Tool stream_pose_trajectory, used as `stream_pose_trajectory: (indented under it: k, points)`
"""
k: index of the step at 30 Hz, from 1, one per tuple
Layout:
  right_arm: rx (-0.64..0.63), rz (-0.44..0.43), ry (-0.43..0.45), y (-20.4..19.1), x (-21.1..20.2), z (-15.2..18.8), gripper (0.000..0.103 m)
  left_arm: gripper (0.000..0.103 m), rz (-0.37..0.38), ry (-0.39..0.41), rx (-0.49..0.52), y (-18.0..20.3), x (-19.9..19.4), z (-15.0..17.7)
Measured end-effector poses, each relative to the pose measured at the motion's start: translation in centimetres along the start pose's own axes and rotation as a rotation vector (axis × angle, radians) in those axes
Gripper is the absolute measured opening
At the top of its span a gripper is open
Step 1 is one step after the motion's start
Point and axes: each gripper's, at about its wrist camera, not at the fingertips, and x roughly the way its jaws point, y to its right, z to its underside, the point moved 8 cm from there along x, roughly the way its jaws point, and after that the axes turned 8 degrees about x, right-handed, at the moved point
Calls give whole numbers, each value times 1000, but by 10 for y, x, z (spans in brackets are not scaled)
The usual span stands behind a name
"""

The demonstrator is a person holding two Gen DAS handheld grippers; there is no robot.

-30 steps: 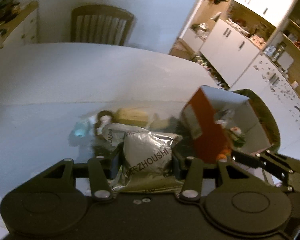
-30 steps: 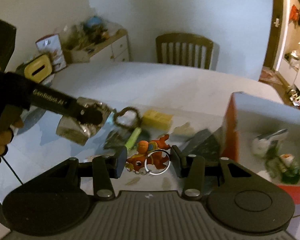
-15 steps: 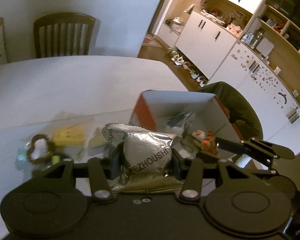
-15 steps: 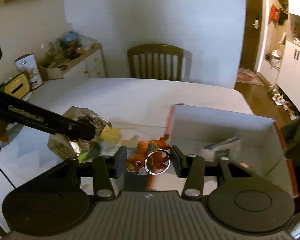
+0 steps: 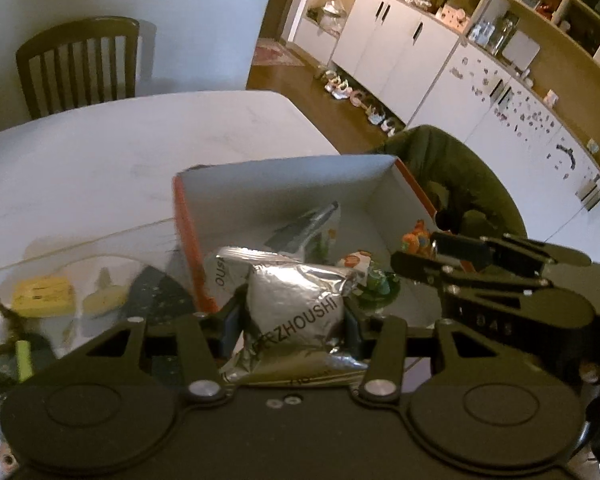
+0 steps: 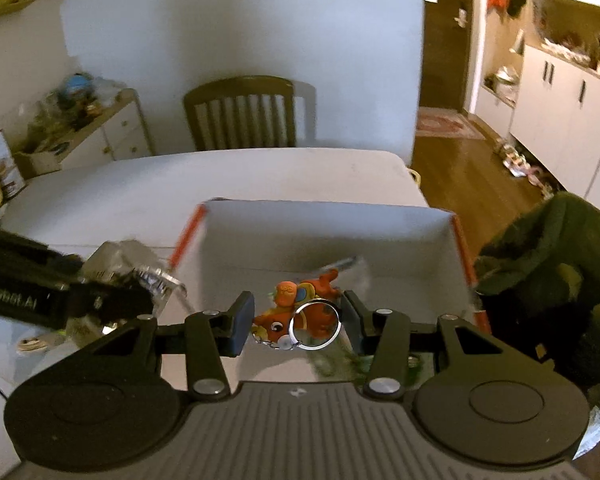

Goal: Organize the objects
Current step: 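Carry foil bag and keychain into red box and open both tools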

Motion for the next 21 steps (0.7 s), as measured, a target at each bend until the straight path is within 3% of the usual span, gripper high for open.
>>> stream_pose_trajectory:
  k: [8, 14, 21]
  points:
    - [-1, 48, -61, 38, 39, -5, 46, 49, -31, -56, 32, 25, 44, -7]
    - [21, 54, -122, 57, 74, -6, 46, 49, -45, -137, 11, 24, 79, -2]
    - [-3, 53, -175, 58, 101, -1, 46, 49, -71, -192, 19, 23, 108, 2]
